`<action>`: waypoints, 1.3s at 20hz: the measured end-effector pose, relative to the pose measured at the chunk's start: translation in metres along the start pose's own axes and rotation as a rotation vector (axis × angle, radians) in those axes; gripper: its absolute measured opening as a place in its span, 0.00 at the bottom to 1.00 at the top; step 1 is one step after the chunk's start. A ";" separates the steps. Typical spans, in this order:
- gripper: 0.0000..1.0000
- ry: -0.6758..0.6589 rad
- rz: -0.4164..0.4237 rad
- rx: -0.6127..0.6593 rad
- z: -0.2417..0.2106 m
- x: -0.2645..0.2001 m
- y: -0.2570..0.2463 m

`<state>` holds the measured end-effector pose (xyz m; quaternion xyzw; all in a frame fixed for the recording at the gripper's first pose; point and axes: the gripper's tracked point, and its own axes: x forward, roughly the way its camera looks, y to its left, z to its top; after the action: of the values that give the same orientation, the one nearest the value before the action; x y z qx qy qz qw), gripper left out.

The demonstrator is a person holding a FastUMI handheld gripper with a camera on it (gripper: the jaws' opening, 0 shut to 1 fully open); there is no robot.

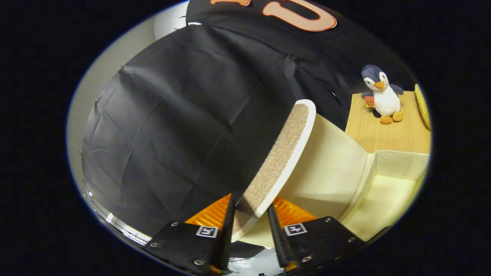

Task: Open the storage box then place both shoes into the box .Put the left shoe in first, then the right shoe, with the right side of both shoes facing outward in a uniform manner.

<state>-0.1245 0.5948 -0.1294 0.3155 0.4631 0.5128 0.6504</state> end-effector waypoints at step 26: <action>0.97 -0.133 -0.906 -0.143 -0.109 -0.306 -0.313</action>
<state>-0.1216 0.2081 -0.3615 0.0679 0.4750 0.1860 0.8574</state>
